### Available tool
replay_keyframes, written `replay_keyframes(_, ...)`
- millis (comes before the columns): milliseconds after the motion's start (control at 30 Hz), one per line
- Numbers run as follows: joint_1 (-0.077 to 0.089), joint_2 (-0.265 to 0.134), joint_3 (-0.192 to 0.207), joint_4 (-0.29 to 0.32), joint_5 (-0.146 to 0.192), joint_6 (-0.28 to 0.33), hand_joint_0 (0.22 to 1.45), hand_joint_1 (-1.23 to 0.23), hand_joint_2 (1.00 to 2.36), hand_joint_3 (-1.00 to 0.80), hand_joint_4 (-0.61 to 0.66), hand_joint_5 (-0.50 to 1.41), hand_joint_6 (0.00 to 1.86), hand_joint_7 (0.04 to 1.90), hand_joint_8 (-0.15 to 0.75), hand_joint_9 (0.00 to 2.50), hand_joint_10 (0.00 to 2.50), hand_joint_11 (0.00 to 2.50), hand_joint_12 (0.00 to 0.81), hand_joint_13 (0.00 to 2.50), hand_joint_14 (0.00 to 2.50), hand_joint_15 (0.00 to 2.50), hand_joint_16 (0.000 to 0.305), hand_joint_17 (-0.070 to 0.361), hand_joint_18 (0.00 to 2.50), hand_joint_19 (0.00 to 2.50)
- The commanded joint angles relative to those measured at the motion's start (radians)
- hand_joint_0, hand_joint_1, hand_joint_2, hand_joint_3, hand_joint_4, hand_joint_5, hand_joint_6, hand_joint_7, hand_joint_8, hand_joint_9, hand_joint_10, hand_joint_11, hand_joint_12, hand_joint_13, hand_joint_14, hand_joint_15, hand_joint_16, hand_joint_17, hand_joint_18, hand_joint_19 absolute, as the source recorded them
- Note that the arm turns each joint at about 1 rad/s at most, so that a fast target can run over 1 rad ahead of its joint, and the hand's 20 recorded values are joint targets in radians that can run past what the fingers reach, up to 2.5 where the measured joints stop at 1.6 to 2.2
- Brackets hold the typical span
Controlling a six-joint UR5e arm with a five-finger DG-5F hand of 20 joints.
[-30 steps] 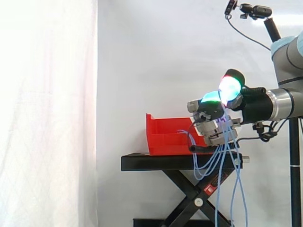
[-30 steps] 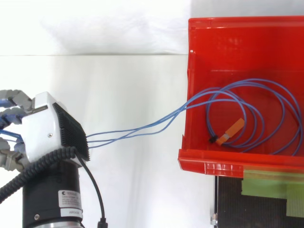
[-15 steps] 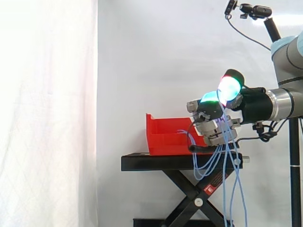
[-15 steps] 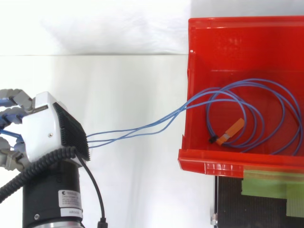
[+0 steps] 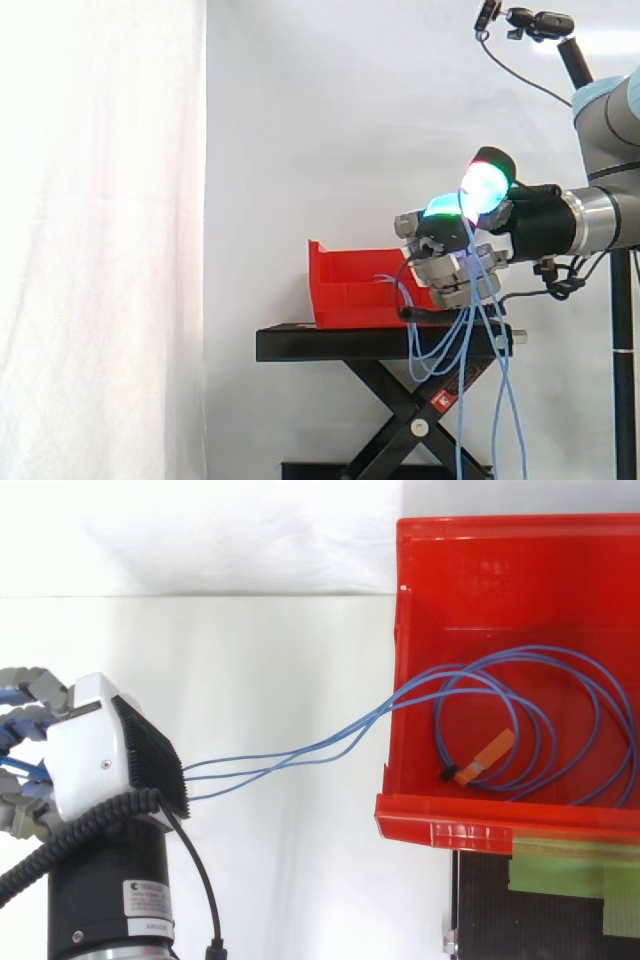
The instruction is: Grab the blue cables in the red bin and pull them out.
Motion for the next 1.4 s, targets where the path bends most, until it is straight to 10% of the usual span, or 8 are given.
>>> replay_keyframes(0, 0.000, 0.000, 0.000, 0.000, 0.000, 0.000, 0.95, -0.90, 1.00, -0.95, 0.02, 0.76, 1.05, 0.57, 0.255, 1.16, 0.03, 0.90, 0.289, 1.40, 1.21, 1.50, 0.037, 0.084, 1.37, 1.75)
replay_keyframes(1367, 0.000, 0.000, 0.000, 0.000, 0.000, 0.000, 0.96, -0.90, 1.00, -0.94, 0.01, 0.76, 1.06, 0.56, 0.237, 1.19, 0.03, 0.91, 0.281, 1.44, 1.08, 1.57, 0.037, 0.084, 1.38, 1.74)
